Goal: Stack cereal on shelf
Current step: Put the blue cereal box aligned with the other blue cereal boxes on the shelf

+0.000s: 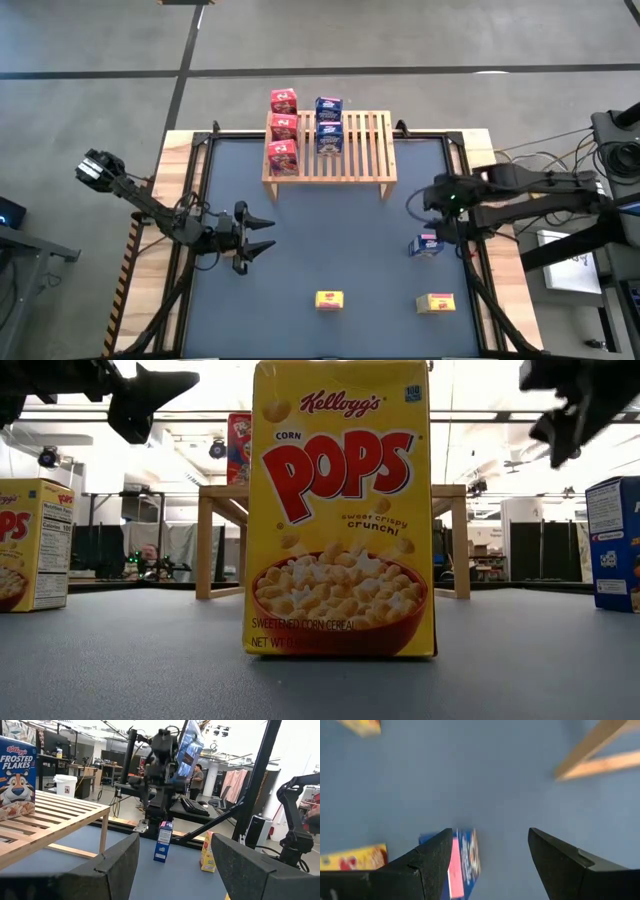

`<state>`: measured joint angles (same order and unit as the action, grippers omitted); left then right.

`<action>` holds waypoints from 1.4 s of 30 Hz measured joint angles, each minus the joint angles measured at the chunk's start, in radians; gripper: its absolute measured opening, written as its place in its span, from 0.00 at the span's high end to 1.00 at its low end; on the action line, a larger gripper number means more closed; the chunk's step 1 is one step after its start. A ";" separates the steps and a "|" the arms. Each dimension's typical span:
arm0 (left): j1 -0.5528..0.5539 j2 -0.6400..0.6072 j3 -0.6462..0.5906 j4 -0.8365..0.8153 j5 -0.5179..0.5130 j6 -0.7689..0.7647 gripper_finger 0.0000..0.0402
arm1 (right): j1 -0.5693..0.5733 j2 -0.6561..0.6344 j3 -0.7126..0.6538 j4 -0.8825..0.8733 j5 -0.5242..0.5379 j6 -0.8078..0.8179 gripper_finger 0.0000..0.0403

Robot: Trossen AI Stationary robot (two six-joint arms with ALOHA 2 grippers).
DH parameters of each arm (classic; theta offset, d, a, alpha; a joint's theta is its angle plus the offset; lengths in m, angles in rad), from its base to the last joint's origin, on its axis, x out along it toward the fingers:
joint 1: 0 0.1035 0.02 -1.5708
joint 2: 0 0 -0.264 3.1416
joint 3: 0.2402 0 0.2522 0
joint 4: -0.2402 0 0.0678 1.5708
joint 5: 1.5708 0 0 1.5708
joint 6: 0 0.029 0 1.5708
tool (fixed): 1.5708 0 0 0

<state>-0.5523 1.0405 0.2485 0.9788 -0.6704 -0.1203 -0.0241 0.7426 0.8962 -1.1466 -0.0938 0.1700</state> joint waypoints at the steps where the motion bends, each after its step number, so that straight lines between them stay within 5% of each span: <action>1: 0.000 0.000 0.000 0.000 0.000 -0.002 0.42 | 0.012 0.011 -0.015 -0.004 0.000 0.004 0.38; 14: 0.000 0.000 0.000 0.000 -0.001 -0.002 0.42 | 0.127 0.146 -0.033 -0.019 0.016 0.016 0.38; 29: 0.000 0.000 0.000 0.000 -0.002 -0.020 0.42 | 0.196 0.177 0.183 -0.163 0.062 0.087 0.39; 42: 0.000 0.000 0.000 0.000 -0.002 -0.023 0.42 | 0.367 0.183 0.070 -0.134 0.149 0.263 0.39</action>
<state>-0.5522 1.0403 0.2485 0.9787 -0.6727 -0.1437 0.3433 0.9260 0.9659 -1.2808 0.0547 0.4326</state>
